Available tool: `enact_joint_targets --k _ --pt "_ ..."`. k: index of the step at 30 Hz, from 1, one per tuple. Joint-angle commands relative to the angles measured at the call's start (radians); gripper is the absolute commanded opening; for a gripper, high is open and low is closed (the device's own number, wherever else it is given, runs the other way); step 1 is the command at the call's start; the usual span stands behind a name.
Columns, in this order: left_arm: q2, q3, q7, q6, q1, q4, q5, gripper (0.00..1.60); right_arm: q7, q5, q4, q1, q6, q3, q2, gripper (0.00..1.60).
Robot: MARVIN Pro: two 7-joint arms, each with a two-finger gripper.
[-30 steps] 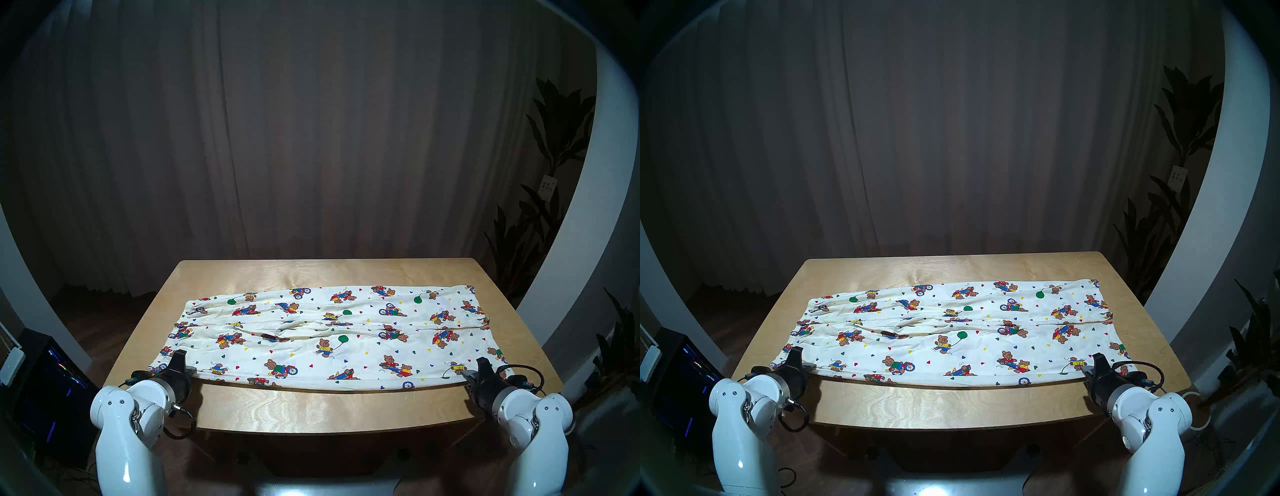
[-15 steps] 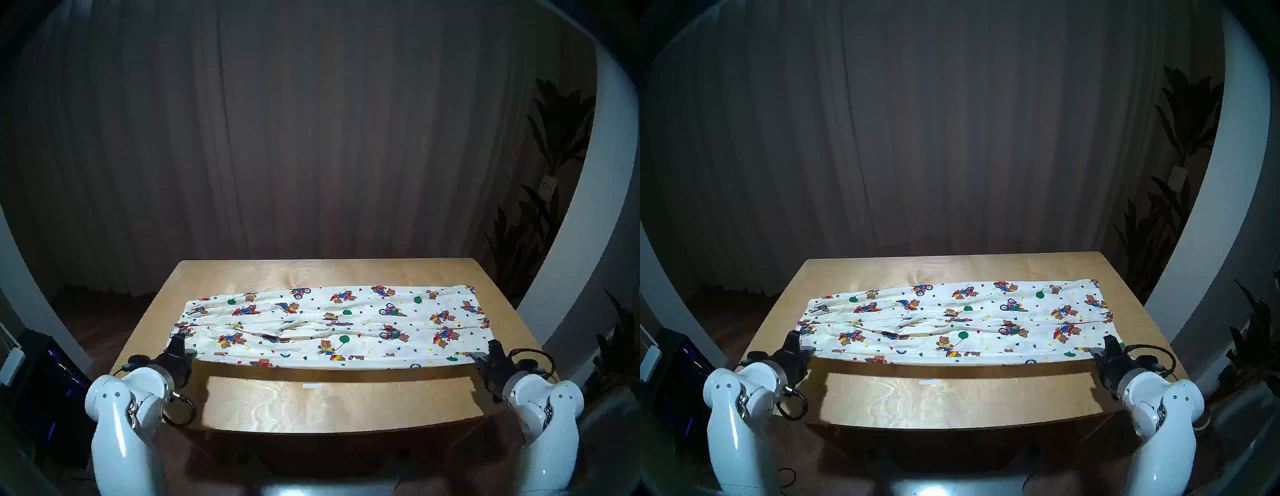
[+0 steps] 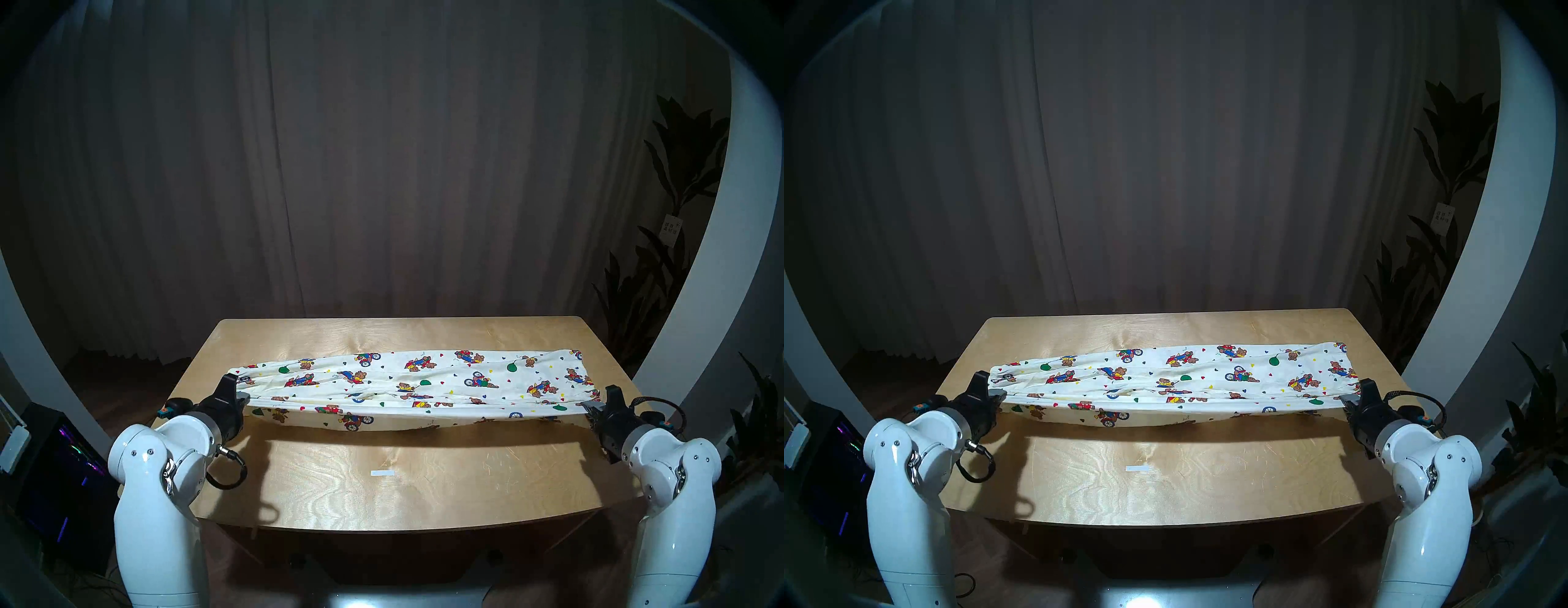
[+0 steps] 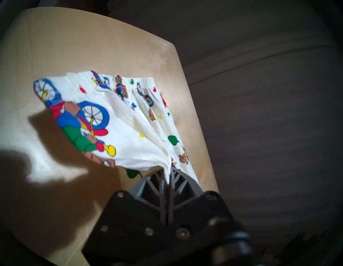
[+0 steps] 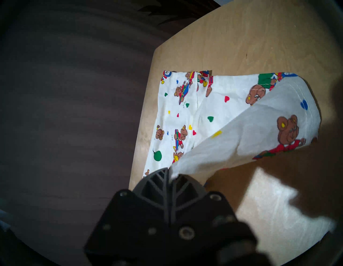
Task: Fold the pants in half lengthwise, then in half again, and set them down flat
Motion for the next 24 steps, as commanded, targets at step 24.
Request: enact_joint_targets --k 24 --pt "0.231 0.167 0.038 0.024 -0.338 0.287 0.047 0.00 -0.006 -0.114 0.221 0.308 -0.076 -0.129 0.129 0.00"
